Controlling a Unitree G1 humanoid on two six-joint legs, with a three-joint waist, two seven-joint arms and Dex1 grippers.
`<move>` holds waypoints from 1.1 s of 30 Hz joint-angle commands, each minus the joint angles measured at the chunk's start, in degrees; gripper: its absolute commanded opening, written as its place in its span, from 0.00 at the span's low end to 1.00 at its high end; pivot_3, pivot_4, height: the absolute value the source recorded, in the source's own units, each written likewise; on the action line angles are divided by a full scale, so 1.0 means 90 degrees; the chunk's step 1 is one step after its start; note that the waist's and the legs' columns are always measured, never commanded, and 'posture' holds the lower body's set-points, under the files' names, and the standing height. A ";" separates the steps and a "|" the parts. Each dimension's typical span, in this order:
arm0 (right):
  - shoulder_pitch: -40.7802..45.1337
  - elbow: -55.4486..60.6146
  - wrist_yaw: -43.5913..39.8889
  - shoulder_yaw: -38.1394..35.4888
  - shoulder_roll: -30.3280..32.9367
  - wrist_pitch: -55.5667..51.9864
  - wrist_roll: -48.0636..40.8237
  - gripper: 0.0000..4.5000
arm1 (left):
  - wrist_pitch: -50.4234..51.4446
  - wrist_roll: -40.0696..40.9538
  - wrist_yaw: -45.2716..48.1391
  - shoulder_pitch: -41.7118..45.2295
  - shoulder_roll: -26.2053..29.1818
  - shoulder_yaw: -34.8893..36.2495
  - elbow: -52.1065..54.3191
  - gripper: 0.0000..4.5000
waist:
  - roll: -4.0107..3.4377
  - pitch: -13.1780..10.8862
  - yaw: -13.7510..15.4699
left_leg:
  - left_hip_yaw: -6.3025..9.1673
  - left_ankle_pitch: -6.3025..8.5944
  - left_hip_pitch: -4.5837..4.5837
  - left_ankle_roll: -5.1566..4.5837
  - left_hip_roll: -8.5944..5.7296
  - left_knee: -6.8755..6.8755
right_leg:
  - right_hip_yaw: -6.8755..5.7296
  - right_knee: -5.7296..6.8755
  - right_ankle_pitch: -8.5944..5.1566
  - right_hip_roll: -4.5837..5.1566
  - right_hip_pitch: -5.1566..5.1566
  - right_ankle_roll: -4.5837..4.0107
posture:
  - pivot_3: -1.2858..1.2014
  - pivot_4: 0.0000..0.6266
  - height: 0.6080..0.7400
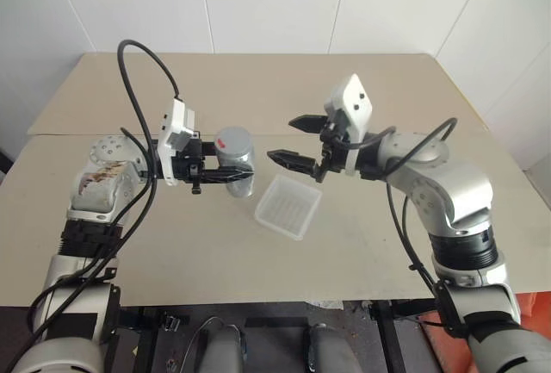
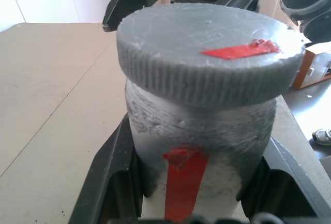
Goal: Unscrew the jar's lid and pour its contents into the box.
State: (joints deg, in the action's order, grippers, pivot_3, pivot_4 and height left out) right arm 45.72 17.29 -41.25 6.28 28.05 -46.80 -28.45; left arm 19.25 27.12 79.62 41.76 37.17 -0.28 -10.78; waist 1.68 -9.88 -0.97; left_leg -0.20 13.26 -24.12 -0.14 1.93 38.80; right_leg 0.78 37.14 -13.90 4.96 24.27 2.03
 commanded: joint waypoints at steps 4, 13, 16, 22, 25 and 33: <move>0.0194 0.0730 -0.0254 -0.0124 0.0074 -0.0288 -0.0610 0.99 | -0.0142 0.0003 -0.0047 0.0147 -0.0069 0.0055 0.0010 0.43 | 0.0000 0.0000 0.0008 | 0.0001 0.0000 0.0000 0.0000 0.0000 0.0002 | 0.0000 -0.0001 0.0000 0.0000 -0.0003 0.0000 | 0.52 0.24 1.00; 0.0841 0.0376 0.0470 0.0362 -0.0538 -0.0809 -0.0326 0.99 | -0.0201 -0.0032 -0.0054 0.0054 -0.0209 -0.0024 0.0099 0.43 | 0.0000 0.0000 0.0000 | 0.0001 0.0000 0.0002 0.0000 0.0000 0.0002 | 0.0000 0.0001 0.0000 0.0000 -0.0001 0.0000 | 0.52 0.24 1.00; 0.0932 0.0367 0.0458 0.0444 -0.0637 -0.0822 -0.0361 0.99 | -0.0207 -0.0043 -0.0055 0.0083 -0.0228 -0.0035 0.0089 0.43 | 0.0000 0.0000 0.0023 | 0.0001 0.0000 0.0000 0.0000 -0.0001 0.0002 | -0.0001 0.0001 0.0000 0.0000 -0.0002 0.0000 | 0.52 0.24 1.00; 0.1041 0.0212 0.0587 0.0541 -0.0839 -0.0869 -0.0285 0.99 | -0.0190 -0.0041 -0.0067 0.0044 -0.0205 -0.0015 0.0147 0.43 | 0.0000 0.0000 0.0013 | 0.0001 0.0000 0.0000 0.0000 0.0000 0.0002 | -0.0001 0.0001 0.0000 0.0000 -0.0001 0.0000 | 0.52 0.24 1.00; 0.1083 0.0117 0.0581 0.0559 -0.0899 -0.0862 -0.0285 0.99 | -0.0164 -0.0037 -0.0074 0.0031 -0.0169 0.0001 0.0187 0.43 | 0.0000 0.0000 0.0013 | 0.0001 0.0000 0.0000 0.0000 0.0000 0.0002 | -0.0001 0.0001 0.0000 0.0000 -0.0001 0.0000 | 0.52 0.24 1.00; 0.1054 0.0061 0.0554 0.0578 -0.1035 -0.0809 -0.0279 0.99 | -0.0130 -0.0019 -0.0117 -0.0028 -0.0103 0.0021 0.0281 0.43 | 0.0000 0.0000 0.0011 | 0.0001 0.0000 0.0000 0.0000 0.0000 0.0002 | -0.0001 0.0002 0.0000 0.0000 0.0000 0.0000 | 0.52 0.24 1.00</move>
State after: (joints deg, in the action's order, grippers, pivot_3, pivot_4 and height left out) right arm 53.74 16.77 -36.18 12.44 19.03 -54.87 -30.89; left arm 18.64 26.64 78.84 41.52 35.63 -1.03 -10.68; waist 1.67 -9.88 -0.87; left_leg -0.19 13.26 -24.12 -0.14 1.93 38.81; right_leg 0.77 37.16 -13.90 4.96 24.26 2.03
